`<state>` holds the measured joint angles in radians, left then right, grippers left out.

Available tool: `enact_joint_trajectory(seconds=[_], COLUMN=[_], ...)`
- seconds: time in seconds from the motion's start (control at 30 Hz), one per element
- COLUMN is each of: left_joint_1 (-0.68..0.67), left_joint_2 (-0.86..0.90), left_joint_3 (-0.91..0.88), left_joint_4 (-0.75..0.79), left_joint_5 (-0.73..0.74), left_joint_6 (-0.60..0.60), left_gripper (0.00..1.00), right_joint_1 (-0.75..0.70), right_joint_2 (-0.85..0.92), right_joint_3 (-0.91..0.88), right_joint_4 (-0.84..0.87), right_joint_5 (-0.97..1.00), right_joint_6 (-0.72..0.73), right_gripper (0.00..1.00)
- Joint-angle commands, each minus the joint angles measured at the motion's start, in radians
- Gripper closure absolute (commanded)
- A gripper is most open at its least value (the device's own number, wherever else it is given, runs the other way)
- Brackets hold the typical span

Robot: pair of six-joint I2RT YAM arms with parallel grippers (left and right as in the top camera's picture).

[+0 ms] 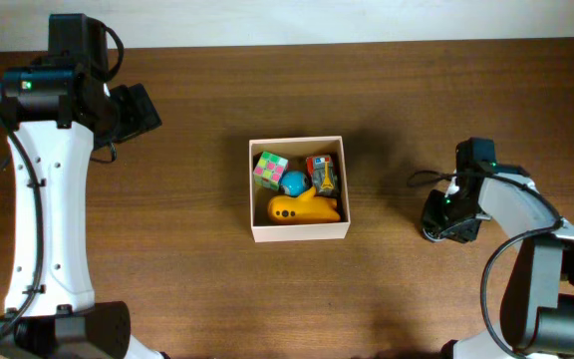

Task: Pack container
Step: 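Place the black puck into the box with the right gripper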

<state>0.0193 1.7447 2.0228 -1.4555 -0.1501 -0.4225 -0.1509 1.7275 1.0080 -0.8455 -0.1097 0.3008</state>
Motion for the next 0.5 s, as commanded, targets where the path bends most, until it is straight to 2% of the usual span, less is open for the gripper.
enact_joint_trajectory(seconds=[0.0, 0.23, 0.47], left_joint_1=[0.003, 0.003, 0.003], left_joint_2=[-0.01, -0.01, -0.01], left_joint_3=[0.011, 0.011, 0.011], left_joint_4=[-0.001, -0.001, -0.001], left_joint_5=[-0.008, -0.007, -0.007], left_joint_6=[0.008, 0.009, 0.008], left_gripper=[0.01, 0.01, 0.01], right_joint_1=[0.04, 0.24, 0.488], right_joint_2=[-0.083, -0.237, -0.259], right_joint_3=[0.097, 0.317, 0.389], right_joint_4=[-0.052, -0.173, -0.064], right_joint_5=[-0.037, -0.037, -0.03], right_joint_6=[-0.018, -0.061, -0.061], right_gripper=[0.52, 0.52, 0.52])
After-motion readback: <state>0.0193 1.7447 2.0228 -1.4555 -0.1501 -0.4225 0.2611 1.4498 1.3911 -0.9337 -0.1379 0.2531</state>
